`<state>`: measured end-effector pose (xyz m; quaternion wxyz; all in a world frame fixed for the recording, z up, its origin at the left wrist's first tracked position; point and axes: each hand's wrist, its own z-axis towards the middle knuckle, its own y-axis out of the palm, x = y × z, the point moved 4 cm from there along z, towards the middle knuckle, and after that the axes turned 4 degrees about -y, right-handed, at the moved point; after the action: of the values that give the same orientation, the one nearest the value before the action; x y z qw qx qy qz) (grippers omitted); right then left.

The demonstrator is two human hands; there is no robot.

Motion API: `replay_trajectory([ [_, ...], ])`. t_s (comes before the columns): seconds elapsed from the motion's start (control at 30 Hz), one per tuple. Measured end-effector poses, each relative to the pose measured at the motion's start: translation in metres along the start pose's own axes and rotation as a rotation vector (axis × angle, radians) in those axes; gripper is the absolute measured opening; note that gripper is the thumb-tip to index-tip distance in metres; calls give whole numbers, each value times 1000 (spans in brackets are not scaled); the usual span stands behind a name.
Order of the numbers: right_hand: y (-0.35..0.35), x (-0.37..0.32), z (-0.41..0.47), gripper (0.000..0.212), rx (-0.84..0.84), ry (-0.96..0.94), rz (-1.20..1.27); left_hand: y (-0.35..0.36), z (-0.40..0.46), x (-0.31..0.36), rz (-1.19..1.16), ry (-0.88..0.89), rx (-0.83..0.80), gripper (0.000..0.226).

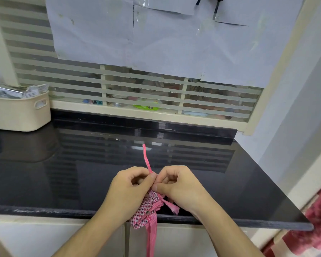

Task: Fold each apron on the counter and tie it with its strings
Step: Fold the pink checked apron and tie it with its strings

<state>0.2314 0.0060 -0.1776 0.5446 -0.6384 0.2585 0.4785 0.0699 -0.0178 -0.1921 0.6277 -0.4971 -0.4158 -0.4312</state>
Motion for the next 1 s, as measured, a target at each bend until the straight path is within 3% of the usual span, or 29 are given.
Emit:
replay_trajectory([
  [0.13, 2, 8, 0, 25, 131, -29, -101, 0, -3, 1, -38, 4, -33, 19],
  [0.37, 18, 2, 4, 13, 221, -314, -482, -3, -4, 0, -112, 16, -93, 18],
  [0.57, 21, 6, 6, 10, 281, -300, -443, -7, -1, -5, -162, -6, -107, 16],
  [0.77, 13, 8, 6, 27, 272, -239, -334, -9, -1, -6, -190, -26, -105, 15],
  [1.0, 24, -2, 4, 17, 196, -335, -580, -7, -4, -2, -218, -29, -155, 18],
])
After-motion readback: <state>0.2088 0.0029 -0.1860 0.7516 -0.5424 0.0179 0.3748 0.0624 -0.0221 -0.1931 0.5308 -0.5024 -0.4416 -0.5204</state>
